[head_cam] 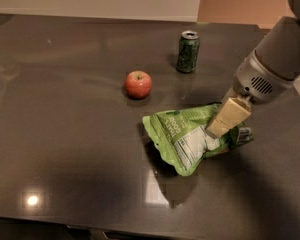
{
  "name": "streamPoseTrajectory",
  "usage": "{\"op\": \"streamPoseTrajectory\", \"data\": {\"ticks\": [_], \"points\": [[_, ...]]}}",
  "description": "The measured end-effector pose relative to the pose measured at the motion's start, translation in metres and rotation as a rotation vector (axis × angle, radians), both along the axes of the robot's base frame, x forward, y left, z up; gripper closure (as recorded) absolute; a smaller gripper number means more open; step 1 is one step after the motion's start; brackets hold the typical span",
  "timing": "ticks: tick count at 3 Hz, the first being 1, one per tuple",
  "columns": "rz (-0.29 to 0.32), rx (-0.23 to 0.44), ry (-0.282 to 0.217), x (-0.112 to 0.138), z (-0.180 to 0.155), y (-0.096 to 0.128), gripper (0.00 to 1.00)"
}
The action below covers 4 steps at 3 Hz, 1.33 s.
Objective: Pick green rice chip bag
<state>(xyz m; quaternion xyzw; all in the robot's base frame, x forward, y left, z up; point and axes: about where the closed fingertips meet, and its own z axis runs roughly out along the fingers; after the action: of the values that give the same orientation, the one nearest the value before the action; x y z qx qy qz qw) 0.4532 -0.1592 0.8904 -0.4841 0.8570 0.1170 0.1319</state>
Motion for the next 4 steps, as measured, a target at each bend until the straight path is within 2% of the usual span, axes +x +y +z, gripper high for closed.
{"op": "streamPoseTrajectory", "data": {"ticks": [3, 4], "points": [[0.127, -0.013, -0.146, -0.017, 0.088, 0.015, 1.00], [0.132, -0.033, -0.220, -0.020, 0.128, 0.011, 1.00]]}}
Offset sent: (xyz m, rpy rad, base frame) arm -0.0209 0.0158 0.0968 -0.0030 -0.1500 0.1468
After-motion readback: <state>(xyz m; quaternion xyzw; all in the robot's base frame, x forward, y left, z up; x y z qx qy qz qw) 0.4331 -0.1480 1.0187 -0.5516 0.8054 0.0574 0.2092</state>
